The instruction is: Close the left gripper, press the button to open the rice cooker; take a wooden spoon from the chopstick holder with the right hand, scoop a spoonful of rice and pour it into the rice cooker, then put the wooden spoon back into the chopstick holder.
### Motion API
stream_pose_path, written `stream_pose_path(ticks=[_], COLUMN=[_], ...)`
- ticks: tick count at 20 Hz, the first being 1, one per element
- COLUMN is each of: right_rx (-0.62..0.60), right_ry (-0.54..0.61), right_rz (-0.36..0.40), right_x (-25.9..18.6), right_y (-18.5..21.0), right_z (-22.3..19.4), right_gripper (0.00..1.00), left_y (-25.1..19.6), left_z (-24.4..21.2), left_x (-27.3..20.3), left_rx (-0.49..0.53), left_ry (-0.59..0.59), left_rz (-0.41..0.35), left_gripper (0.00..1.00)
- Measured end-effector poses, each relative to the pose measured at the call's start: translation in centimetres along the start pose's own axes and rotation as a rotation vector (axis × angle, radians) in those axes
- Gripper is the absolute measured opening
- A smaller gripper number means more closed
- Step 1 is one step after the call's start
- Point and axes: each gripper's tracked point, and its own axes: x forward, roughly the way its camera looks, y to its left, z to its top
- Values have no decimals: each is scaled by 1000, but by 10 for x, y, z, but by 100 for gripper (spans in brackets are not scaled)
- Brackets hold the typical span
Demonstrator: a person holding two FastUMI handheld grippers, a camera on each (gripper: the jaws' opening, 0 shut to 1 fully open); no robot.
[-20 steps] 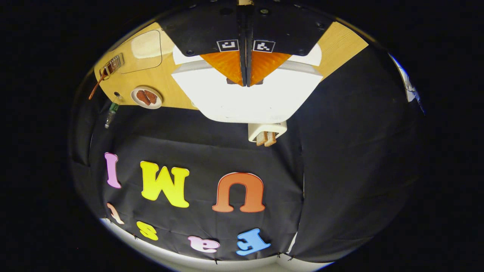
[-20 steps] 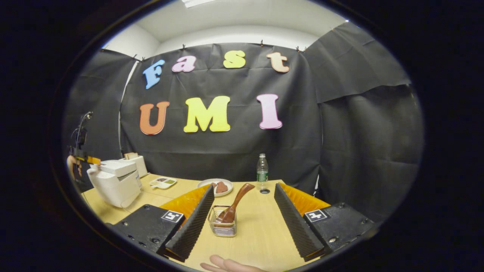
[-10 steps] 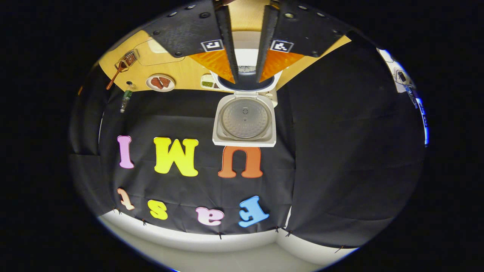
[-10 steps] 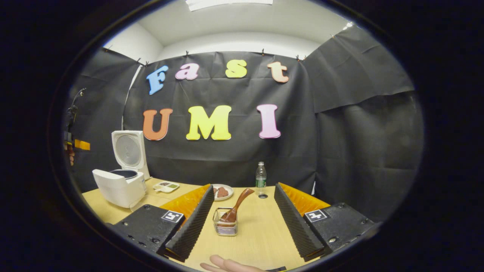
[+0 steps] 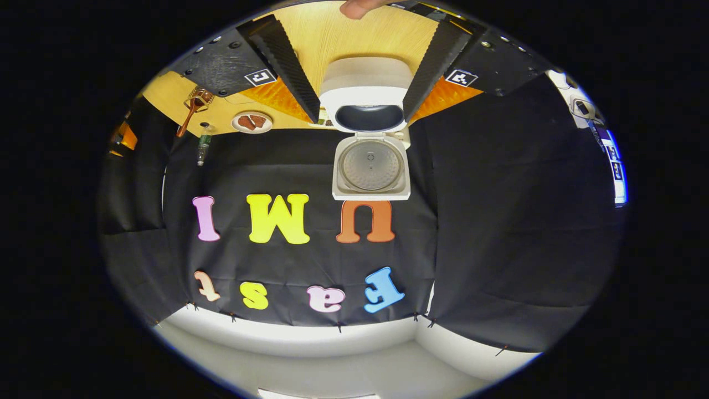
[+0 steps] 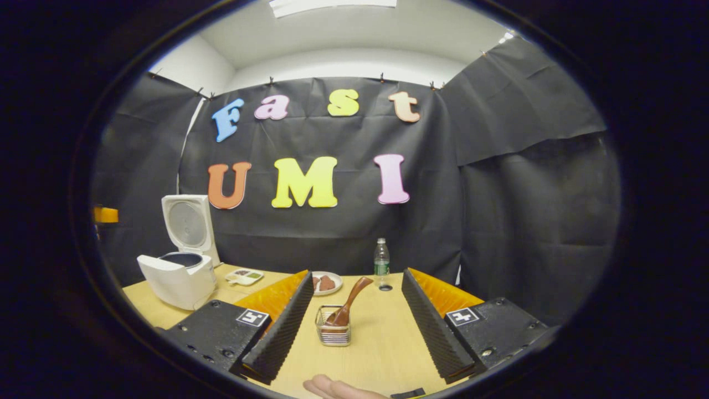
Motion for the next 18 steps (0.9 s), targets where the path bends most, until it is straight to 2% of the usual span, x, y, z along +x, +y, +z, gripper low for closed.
stream_pose_path(ticks=[7,10,12,13,14,15,16,18], right_rx=[31,80,115,135,162,184,205,264], right_ry=[106,203,263,289,316,343,373,406], right_rz=[5,25,50,45,52,70,82,76], right_x=[66,103,128,139,151,163,174,196], right_y=[-1,1,8,5,7,14,17,16], right_z=[-41,-76,-100,-111,-121,-131,-139,-151], right_gripper=[100,98,100,94,92,96,89,87], left_y=[-32,-39,-39,-35,-32,-27,-19,-13], left_z=[8,2,-3,-8,-12,-16,-16,-14], left_x=[-45,-63,-71,-74,-76,-78,-80,-84], left_rx=[38,6,-25,-33,-27,-16,-9,2], left_ry=[-125,-134,-138,-133,-127,-126,-137,-161], left_rz=[-45,-62,-76,-73,-71,-57,-29,-19], left_gripper=[95,96,95,95,95,95,95,95])
